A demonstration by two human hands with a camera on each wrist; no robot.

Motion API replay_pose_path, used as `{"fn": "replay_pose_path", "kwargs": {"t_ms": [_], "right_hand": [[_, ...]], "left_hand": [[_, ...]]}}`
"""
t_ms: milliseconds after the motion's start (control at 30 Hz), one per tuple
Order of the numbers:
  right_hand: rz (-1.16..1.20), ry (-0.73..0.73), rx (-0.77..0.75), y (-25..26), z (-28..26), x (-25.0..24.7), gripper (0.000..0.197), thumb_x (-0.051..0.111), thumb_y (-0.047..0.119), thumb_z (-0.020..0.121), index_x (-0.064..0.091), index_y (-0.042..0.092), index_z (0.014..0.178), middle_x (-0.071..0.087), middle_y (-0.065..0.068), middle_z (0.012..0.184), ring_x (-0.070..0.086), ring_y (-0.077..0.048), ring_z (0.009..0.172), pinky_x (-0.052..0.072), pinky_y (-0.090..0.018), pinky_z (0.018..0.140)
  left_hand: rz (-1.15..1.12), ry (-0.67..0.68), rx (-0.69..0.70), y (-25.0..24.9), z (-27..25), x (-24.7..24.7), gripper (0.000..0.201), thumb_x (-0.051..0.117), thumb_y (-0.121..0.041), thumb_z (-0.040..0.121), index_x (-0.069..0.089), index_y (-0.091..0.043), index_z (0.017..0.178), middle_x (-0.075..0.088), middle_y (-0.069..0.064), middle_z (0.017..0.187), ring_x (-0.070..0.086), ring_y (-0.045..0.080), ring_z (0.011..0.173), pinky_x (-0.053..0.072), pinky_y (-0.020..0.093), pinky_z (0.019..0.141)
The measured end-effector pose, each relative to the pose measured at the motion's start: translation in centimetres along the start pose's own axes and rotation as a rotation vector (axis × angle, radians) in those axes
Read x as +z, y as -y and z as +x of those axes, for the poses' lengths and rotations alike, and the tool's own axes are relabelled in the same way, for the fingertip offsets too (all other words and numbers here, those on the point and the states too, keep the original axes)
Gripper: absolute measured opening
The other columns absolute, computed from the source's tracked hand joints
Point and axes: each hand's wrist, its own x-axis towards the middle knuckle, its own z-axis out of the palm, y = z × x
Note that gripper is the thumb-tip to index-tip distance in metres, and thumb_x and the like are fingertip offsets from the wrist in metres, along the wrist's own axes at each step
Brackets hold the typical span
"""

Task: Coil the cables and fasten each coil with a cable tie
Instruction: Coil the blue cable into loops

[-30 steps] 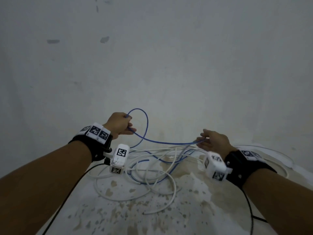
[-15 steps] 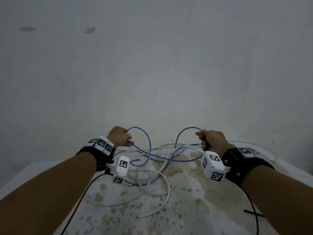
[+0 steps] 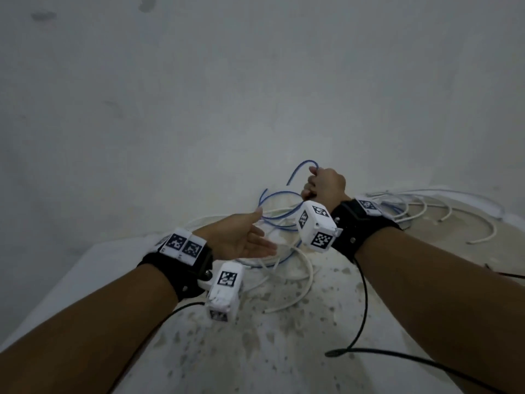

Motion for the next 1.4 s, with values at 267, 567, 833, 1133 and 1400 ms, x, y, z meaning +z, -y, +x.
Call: {"fn": "replay_pose_path", "kwargs": {"t_ms": [267,567,833,1133,1400], "right_hand": [[0.065,0.282,0.163,-3.6,-3.5,0.7,0.026,0.035,0.014,0.103,0.055,0.009,0.088,0.025,0.004,0.049,0.016,-0.010,0.035,0.021,-0.021,0.039],[-0.177,0.290,0.046,0.1,-3.2,-1.4,0.024,0.041,0.012,0.099,0.063,0.003,0.095,0.039,-0.001,0.054,0.026,-0.014,0.040,0.031,-0.025,0.043],[-0.373,0.426,-0.116,2.6,-2.0,-2.2,0.033,0.045,0.029,0.105,0.065,0.007,0.090,0.039,0.002,0.048,0.027,-0.011,0.039,0.029,-0.024,0.043],[-0.470,0.568,-0.151,2.9,-1.0,-1.8,0.036,0.044,0.035,0.104,0.066,0.010,0.091,0.031,0.009,0.046,0.023,-0.011,0.042,0.024,-0.024,0.043],[-0.553,0.605,-0.171,1.3,-1.6,-0.1,0.026,0.043,0.031,0.105,0.057,0.012,0.114,0.044,0.001,0.060,0.032,-0.010,0.042,0.031,-0.025,0.045]], "left_hand": [[-0.622,-0.184,0.172,-1.5,-1.0,-2.6,0.052,0.047,-0.017,0.102,0.021,-0.001,0.145,0.056,0.022,0.120,0.065,0.033,0.096,0.054,0.047,0.077],[-0.236,-0.459,0.396,-2.3,-2.9,-0.9,0.011,0.048,-0.001,0.100,0.057,0.003,0.097,0.050,0.010,0.073,0.049,0.019,0.061,0.051,0.032,0.060],[0.171,-0.595,0.506,-4.0,-4.4,1.5,0.013,0.049,0.000,0.098,0.058,-0.002,0.107,0.055,0.008,0.082,0.054,0.017,0.060,0.056,0.023,0.055],[0.514,-0.558,0.539,-5.9,-2.7,3.1,0.021,0.041,-0.012,0.104,0.059,-0.006,0.113,0.058,0.010,0.091,0.059,0.018,0.066,0.058,0.031,0.068],[0.648,-0.485,0.655,-5.6,-2.1,3.6,0.021,0.043,-0.015,0.103,0.063,-0.012,0.110,0.062,0.006,0.088,0.059,0.015,0.067,0.053,0.025,0.064]]}}
